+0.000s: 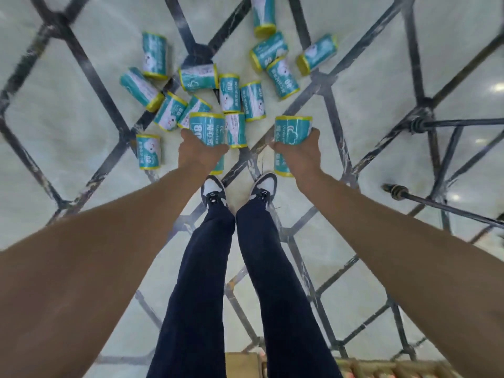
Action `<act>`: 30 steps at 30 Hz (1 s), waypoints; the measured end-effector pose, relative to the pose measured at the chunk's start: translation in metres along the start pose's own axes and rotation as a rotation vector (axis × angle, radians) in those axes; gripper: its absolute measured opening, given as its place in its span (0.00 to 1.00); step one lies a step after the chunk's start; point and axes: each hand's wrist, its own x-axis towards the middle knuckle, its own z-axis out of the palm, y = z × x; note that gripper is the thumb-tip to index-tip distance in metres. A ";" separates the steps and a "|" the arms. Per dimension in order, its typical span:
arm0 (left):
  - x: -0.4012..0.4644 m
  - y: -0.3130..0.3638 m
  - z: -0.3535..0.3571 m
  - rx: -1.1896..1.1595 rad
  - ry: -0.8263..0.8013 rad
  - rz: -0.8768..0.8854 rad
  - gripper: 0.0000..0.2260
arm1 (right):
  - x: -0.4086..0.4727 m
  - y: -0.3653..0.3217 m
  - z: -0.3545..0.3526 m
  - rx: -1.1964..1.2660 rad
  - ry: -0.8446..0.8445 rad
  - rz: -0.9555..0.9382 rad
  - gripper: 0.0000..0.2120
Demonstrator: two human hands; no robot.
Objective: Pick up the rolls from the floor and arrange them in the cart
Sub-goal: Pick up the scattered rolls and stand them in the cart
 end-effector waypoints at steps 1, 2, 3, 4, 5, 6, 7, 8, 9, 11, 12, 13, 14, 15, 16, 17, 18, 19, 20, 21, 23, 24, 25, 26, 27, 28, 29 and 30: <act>-0.037 0.019 -0.018 -0.009 0.003 0.020 0.37 | -0.030 -0.019 -0.023 0.030 -0.009 -0.011 0.35; -0.074 0.036 -0.035 -0.016 0.000 0.041 0.38 | -0.061 -0.036 -0.048 0.061 -0.016 -0.025 0.35; -0.109 0.053 -0.049 -0.027 -0.006 0.070 0.39 | -0.090 -0.053 -0.072 0.093 -0.017 -0.045 0.34; -0.142 0.066 -0.064 -0.040 -0.013 0.094 0.41 | -0.118 -0.068 -0.096 0.123 -0.018 -0.065 0.33; -0.173 0.076 -0.077 -0.059 -0.017 0.110 0.42 | -0.146 -0.081 -0.118 0.147 -0.020 -0.082 0.33; -0.204 0.086 -0.090 -0.074 -0.015 0.131 0.42 | -0.174 -0.094 -0.139 0.170 -0.020 -0.101 0.33; -0.235 0.096 -0.102 -0.079 -0.011 0.152 0.40 | -0.200 -0.104 -0.159 0.192 -0.016 -0.115 0.33; -0.264 0.104 -0.111 -0.083 -0.006 0.177 0.39 | -0.224 -0.112 -0.178 0.220 -0.007 -0.128 0.33; -0.290 0.110 -0.118 -0.088 -0.006 0.201 0.37 | -0.245 -0.116 -0.196 0.252 0.004 -0.140 0.33; -0.338 0.120 -0.128 -0.135 -0.009 0.264 0.34 | -0.282 -0.118 -0.229 0.307 0.020 -0.157 0.34; -0.358 0.122 -0.131 -0.148 -0.012 0.289 0.33 | -0.298 -0.116 -0.242 0.332 0.022 -0.169 0.34; -0.379 0.123 -0.133 -0.148 -0.023 0.317 0.33 | -0.312 -0.112 -0.254 0.348 0.022 -0.173 0.35; -0.395 0.121 -0.132 -0.139 -0.033 0.341 0.34 | -0.326 -0.107 -0.266 0.358 0.027 -0.184 0.35; -0.408 0.119 -0.129 -0.140 -0.044 0.364 0.35 | -0.338 -0.100 -0.277 0.365 0.035 -0.192 0.36; -0.420 0.116 -0.126 -0.147 -0.058 0.384 0.37 | -0.349 -0.091 -0.288 0.376 0.045 -0.201 0.37; -0.433 0.113 -0.122 -0.158 -0.070 0.400 0.38 | -0.360 -0.082 -0.298 0.389 0.055 -0.205 0.38; -0.445 0.110 -0.117 -0.173 -0.072 0.414 0.37 | -0.372 -0.073 -0.308 0.399 0.069 -0.208 0.39; -0.458 0.106 -0.112 -0.178 -0.079 0.422 0.36 | -0.384 -0.063 -0.319 0.402 0.083 -0.203 0.38; -0.471 0.100 -0.106 -0.168 -0.087 0.422 0.35 | -0.396 -0.052 -0.331 0.405 0.097 -0.198 0.37; -0.481 0.094 -0.099 -0.152 -0.089 0.425 0.35 | -0.406 -0.040 -0.342 0.413 0.104 -0.182 0.36; -0.503 0.084 -0.082 -0.150 -0.116 0.449 0.41 | -0.424 -0.017 -0.364 0.431 0.115 -0.168 0.35; -0.514 0.080 -0.073 -0.147 -0.125 0.450 0.43 | -0.431 -0.005 -0.374 0.444 0.122 -0.164 0.35; -0.529 0.077 -0.065 -0.143 -0.135 0.455 0.42 | -0.435 0.007 -0.386 0.454 0.137 -0.158 0.35; -0.541 0.075 -0.055 -0.132 -0.137 0.455 0.39 | -0.441 0.019 -0.397 0.460 0.150 -0.149 0.35; -0.553 0.073 -0.044 -0.130 -0.151 0.462 0.36 | -0.445 0.030 -0.409 0.466 0.158 -0.140 0.36; -0.564 0.071 -0.032 -0.134 -0.177 0.466 0.35 | -0.447 0.041 -0.421 0.472 0.177 -0.138 0.37; -0.573 0.070 -0.019 -0.142 -0.208 0.473 0.36 | -0.449 0.052 -0.434 0.481 0.191 -0.137 0.37; -0.581 0.070 -0.005 -0.148 -0.229 0.478 0.36 | -0.452 0.062 -0.447 0.494 0.205 -0.138 0.38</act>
